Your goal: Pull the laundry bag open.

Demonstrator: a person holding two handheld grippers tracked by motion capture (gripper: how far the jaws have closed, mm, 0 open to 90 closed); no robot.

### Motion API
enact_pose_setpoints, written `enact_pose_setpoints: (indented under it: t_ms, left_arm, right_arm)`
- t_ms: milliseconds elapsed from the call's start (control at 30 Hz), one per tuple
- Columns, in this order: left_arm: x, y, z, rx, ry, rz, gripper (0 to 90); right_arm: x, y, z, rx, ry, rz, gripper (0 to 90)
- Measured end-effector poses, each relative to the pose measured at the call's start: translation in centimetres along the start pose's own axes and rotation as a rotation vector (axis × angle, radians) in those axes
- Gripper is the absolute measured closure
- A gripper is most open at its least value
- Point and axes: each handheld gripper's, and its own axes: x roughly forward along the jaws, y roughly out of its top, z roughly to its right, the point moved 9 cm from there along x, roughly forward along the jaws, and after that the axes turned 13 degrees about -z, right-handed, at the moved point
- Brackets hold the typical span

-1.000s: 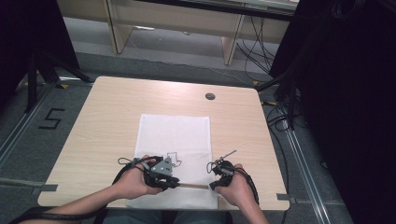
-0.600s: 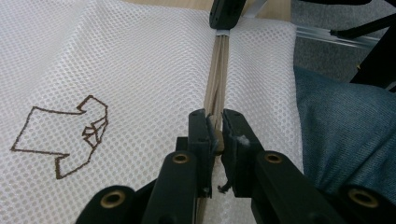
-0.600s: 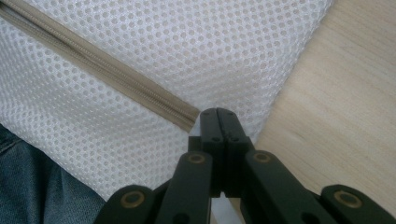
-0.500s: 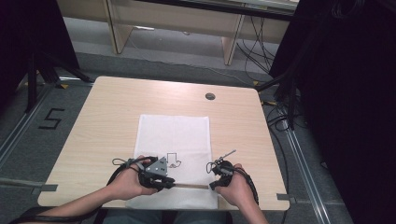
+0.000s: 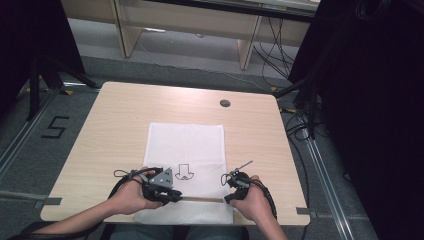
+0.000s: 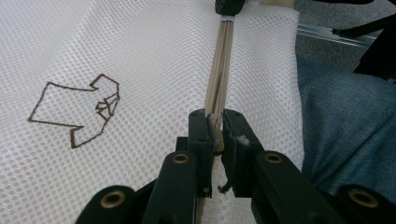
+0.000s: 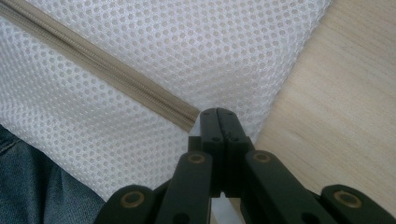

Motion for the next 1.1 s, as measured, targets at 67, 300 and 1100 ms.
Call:
enact_pose_setpoints:
  t_ms: [67,300,1100]
  left_arm:
    - [-0.1,-0.1,0.0,0.001,0.009,-0.005,82.0]
    - [-0.8,-0.9,-0.5,-0.003,0.014,-0.013,82.1]
    - [-2.0,-2.4,-0.7,-0.032,0.017,0.004,82.1]
  right_arm:
    - [0.0,0.0,0.0,-0.001,-0.001,0.0,90.0]
    - [0.0,0.0,0.0,-0.002,0.001,-0.005,90.0]
    - [0.0,-0.1,-0.1,0.014,-0.002,-0.014,90.0]
